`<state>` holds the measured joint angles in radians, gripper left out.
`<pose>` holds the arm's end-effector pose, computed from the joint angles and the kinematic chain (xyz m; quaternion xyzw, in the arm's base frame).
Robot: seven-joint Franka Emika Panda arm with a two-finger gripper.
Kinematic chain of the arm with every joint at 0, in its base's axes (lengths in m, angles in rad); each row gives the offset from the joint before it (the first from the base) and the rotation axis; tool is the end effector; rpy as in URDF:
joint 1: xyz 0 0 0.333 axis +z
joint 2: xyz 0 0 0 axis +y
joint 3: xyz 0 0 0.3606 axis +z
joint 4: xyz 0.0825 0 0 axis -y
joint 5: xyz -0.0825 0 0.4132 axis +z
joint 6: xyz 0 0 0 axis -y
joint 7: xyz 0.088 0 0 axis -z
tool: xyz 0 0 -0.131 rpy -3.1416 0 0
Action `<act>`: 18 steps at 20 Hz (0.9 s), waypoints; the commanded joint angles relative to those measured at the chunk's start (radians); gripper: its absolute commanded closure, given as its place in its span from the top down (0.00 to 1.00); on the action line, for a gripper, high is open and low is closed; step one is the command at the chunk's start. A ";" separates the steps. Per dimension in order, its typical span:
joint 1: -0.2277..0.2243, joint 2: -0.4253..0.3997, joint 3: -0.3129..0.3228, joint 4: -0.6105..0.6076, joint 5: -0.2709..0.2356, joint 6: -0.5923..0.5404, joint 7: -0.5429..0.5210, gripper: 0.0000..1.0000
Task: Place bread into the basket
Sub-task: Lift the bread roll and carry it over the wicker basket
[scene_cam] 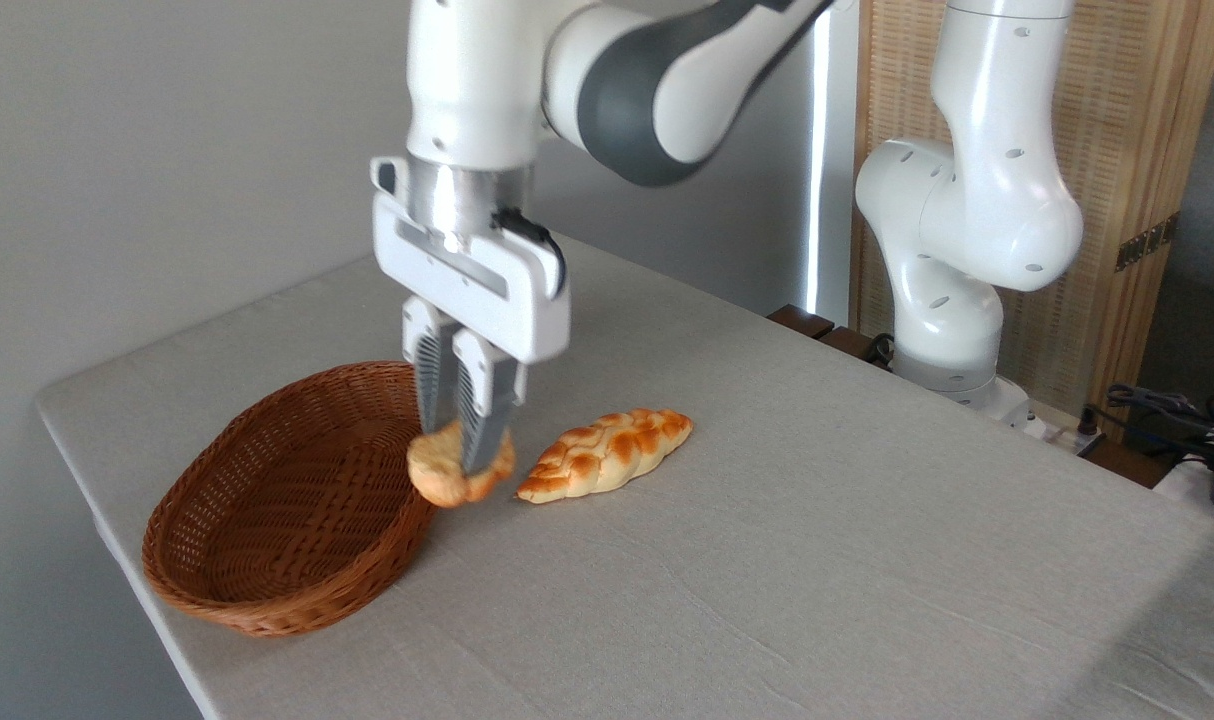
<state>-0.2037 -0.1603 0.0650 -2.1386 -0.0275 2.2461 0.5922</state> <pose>0.5502 -0.0767 0.5109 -0.9281 0.3472 -0.1337 0.0134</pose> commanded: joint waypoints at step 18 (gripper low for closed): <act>-0.006 0.286 -0.192 0.316 -0.031 -0.031 -0.334 1.00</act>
<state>-0.2127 0.1183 -0.1218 -1.8468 -0.0441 2.2447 0.2691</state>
